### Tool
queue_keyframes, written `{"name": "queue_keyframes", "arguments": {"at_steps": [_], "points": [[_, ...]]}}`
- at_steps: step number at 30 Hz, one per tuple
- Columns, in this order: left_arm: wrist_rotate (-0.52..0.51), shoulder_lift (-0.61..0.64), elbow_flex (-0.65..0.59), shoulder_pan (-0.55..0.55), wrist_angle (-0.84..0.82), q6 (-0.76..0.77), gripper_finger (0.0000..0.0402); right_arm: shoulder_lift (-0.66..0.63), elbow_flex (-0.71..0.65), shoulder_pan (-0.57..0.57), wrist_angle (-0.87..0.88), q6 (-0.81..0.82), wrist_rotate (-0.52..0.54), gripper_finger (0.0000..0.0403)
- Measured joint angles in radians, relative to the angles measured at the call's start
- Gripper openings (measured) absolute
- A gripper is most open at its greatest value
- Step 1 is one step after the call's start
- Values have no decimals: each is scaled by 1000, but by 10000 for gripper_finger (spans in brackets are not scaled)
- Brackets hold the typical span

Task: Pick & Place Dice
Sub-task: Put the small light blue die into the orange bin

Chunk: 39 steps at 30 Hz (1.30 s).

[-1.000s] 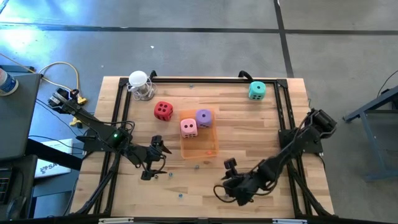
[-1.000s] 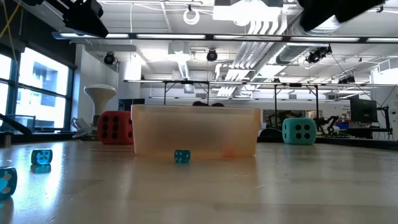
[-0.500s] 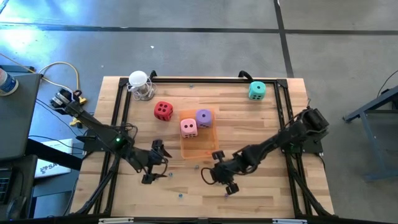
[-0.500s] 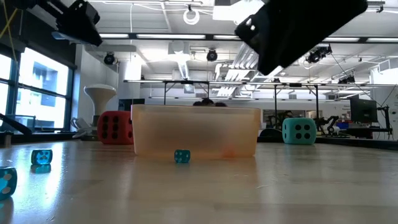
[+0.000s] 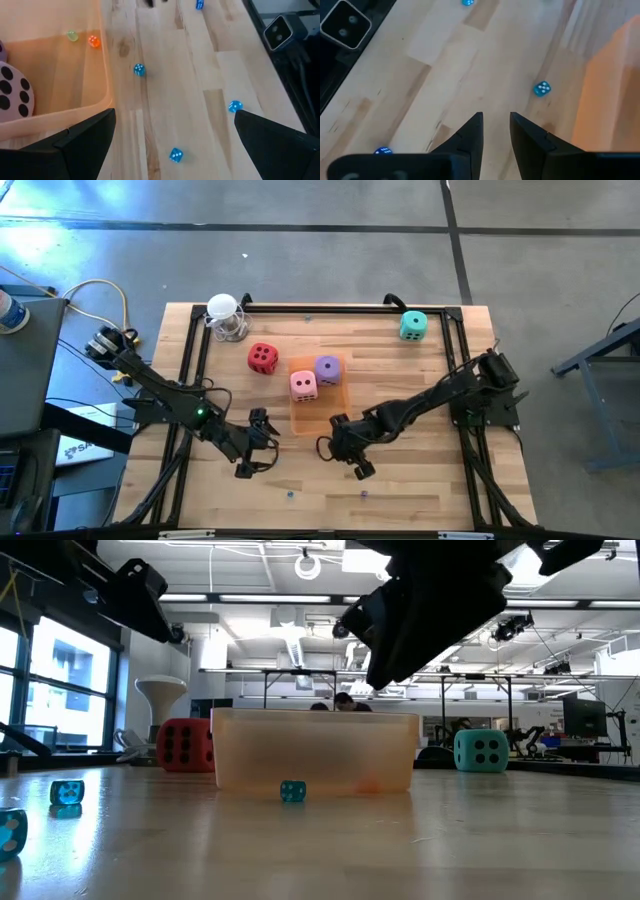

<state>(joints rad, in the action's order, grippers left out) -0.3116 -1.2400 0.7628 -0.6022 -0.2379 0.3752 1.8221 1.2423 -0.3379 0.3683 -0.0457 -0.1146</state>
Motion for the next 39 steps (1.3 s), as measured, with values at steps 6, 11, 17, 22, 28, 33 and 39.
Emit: {"name": "queue_keyframes", "arguments": {"at_steps": [6,11,17,22,28,33,39], "points": [[5,0,0,-15,17,27,399,3,0,5,0,39,-15,85],[41,0,0,-52,15,75,399,3,0,-21,3,82,18,85],[73,0,0,-104,14,26,399,3,0,-47,9,103,65,85],[44,-39,-1,-117,16,0,399,3,0,-51,38,182,60,85],[43,-148,-2,-105,14,-1,399,4,0,-64,99,292,74,85],[43,-224,-2,-84,14,-1,399,0,0,-85,101,326,117,85],[112,-283,-2,-46,34,49,399,0,0,-88,103,330,132,85]]}}
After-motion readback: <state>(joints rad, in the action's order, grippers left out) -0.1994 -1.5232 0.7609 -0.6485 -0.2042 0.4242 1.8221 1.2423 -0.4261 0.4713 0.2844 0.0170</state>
